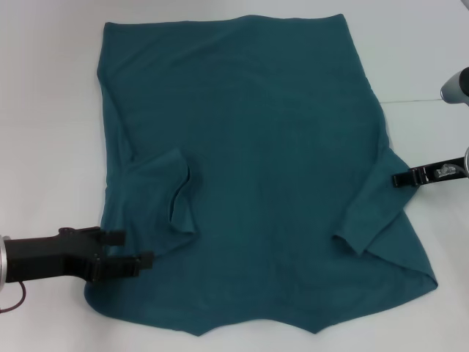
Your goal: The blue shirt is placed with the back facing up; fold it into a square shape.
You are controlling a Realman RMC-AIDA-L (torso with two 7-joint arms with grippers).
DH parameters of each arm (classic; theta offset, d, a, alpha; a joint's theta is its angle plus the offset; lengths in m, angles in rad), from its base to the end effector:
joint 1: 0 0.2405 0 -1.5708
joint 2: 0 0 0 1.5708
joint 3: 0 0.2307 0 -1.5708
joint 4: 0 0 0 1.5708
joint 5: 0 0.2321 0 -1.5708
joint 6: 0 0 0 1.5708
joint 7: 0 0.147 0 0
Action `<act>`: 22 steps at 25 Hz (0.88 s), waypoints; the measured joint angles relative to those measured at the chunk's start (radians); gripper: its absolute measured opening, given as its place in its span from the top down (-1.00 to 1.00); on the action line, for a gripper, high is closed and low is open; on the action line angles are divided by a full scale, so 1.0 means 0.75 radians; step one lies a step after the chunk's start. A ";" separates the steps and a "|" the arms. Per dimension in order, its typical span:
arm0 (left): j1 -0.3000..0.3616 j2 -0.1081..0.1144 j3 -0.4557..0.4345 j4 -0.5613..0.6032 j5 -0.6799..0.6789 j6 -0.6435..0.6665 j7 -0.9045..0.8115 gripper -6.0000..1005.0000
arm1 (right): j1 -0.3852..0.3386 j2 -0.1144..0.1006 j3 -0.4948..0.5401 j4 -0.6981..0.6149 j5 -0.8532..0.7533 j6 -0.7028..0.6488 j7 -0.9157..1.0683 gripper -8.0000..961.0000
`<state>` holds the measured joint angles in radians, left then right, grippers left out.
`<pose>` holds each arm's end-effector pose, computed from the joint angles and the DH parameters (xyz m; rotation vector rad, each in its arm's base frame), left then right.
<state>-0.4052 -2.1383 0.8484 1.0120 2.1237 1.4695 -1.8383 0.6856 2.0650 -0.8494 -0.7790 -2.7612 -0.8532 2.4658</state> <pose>-0.2574 0.3376 0.0264 -2.6190 -0.9775 -0.4111 0.3006 0.4340 0.0504 -1.9552 1.2035 -0.1258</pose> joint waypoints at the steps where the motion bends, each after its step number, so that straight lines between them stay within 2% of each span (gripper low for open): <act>1: 0.000 0.000 0.000 0.000 0.000 0.000 0.000 -0.65 | 0.000 0.000 0.000 0.000 0.000 0.000 0.000 -0.61; 8: 0.000 0.000 0.000 -0.002 0.001 -0.008 0.000 -0.65 | 0.000 0.001 -0.023 0.012 0.000 0.036 -0.001 -0.51; 13: 0.000 0.000 0.000 -0.002 0.001 -0.013 0.000 -0.65 | 0.000 0.005 -0.032 0.033 0.000 0.077 -0.005 -0.15; 22: -0.013 0.000 0.000 -0.005 0.001 -0.014 -0.002 -0.65 | 0.018 0.008 -0.041 0.089 0.003 0.123 -0.016 -0.26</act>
<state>-0.4148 -2.1383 0.8483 1.0081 2.1246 1.4587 -1.8400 0.6993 2.0707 -0.8799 -0.7126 -2.7588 -0.7609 2.4541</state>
